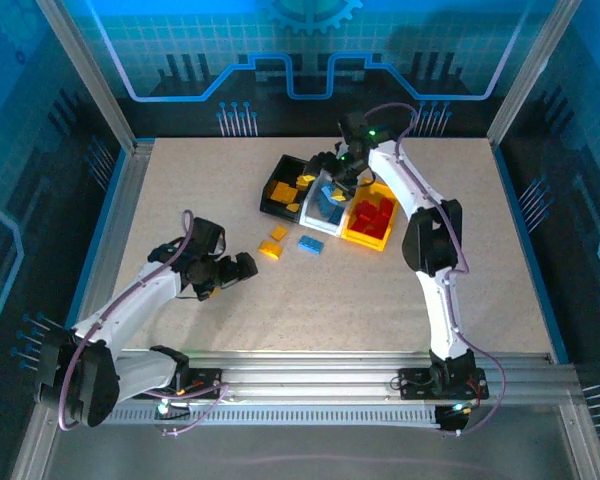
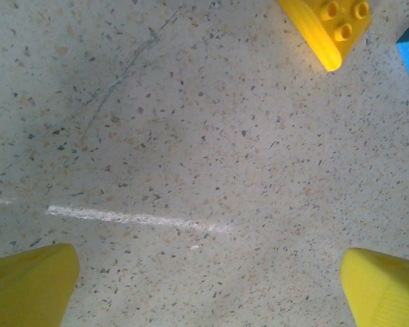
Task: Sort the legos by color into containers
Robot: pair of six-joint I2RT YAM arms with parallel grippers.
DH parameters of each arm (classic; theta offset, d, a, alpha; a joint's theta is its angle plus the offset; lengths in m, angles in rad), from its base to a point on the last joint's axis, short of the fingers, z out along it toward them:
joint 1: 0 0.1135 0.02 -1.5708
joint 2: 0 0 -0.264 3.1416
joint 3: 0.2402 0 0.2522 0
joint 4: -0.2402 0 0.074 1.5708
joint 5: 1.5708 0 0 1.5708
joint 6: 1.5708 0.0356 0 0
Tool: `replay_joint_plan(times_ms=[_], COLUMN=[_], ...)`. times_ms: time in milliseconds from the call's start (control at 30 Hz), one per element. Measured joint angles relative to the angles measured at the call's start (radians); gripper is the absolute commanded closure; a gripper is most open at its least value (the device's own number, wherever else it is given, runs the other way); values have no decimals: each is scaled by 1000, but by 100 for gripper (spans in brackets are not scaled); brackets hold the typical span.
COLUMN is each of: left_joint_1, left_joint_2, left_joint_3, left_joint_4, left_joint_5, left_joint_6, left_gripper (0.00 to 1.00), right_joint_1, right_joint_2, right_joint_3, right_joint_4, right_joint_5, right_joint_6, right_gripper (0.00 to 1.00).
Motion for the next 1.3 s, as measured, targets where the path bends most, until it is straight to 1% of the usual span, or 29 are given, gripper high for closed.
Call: replay_joint_plan(times_ms=[200,333,500,633,733,900,1133,1300], left_joint_1=[0,0,0,0,0,2,26,35], left_joint_2=[37,135,277,384,421,411,298,233], left_joint_3=[5,72,190,272,301,302,222,150], left_joint_4=[42,51,75,79,79,72,72,71], left_joint_5=[8,14,18,39,42,49,66,68], left_joint_6=[-17,-16,-16,-13,-13,-13,-20,-45], left_gripper=[1,1,1,1,1,1,1,1], right_joint_1=[35,39,59,119,178,243,248,248], right_joint_2=[-188,-276,-291,-290,-274,-175,-28,19], right_joint_3=[-191,-298,-344,-390,-382,-316,-208,-167], right_joint_4=[-3,-7,-45,-69,-83,-104,-131,-145], right_joint_5=[34,50,80,134,171,234,308,340], right_joint_6=[-58,-112,-202,-278,-334,-408,-478,-509], right_gripper=[16,19,24,24,23,22,22,22])
